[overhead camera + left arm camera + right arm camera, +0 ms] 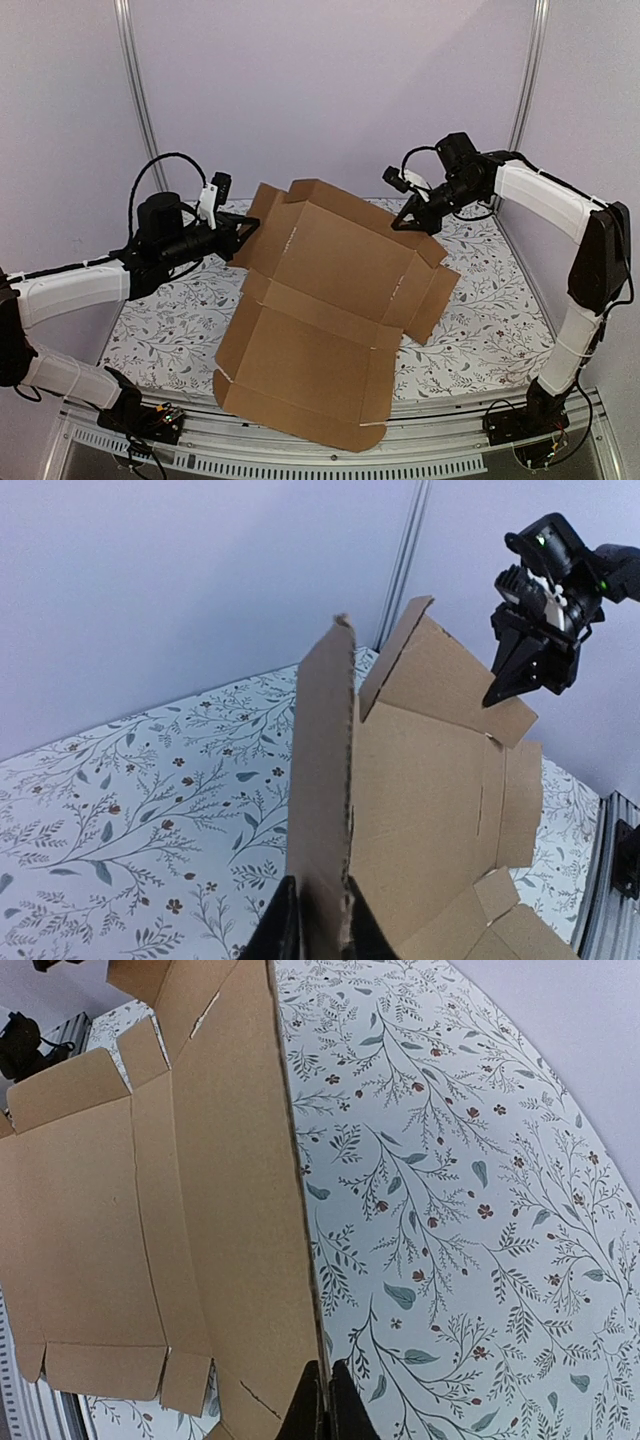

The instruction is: Fold the paper box

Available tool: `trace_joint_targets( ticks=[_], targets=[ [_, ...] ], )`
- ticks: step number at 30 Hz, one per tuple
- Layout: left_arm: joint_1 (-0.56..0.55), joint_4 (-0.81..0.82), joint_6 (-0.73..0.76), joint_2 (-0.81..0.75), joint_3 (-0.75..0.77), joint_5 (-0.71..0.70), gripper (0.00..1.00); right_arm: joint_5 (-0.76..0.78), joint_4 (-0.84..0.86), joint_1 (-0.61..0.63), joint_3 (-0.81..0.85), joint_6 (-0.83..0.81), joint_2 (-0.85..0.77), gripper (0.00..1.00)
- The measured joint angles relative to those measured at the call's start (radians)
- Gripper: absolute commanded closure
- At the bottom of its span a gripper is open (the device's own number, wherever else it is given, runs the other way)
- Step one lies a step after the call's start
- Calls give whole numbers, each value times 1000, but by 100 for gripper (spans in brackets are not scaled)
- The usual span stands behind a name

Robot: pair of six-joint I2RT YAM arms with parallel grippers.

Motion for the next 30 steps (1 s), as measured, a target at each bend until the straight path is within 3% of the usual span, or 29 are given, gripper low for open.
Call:
trace_joint_targets(
  ticks=[3, 7, 15, 22, 30],
  targets=[
    [-7, -10, -30, 0, 0, -16, 62, 34, 5, 32, -34, 4, -25, 100],
    [-14, -55, -71, -8, 0, -55, 53, 99, 31, 71, -97, 26, -67, 100],
    [-18, -238, -166, -153, -14, -198, 43, 257, 132, 148, -249, 77, -161, 100],
    [-18, -492, -295, -261, -4, -269, 44, 381, 175, 227, -298, 117, -229, 100],
    [-23, -698, -417, -178, 1, -132, 48, 469, 188, 283, -311, 155, -288, 100]
  ],
)
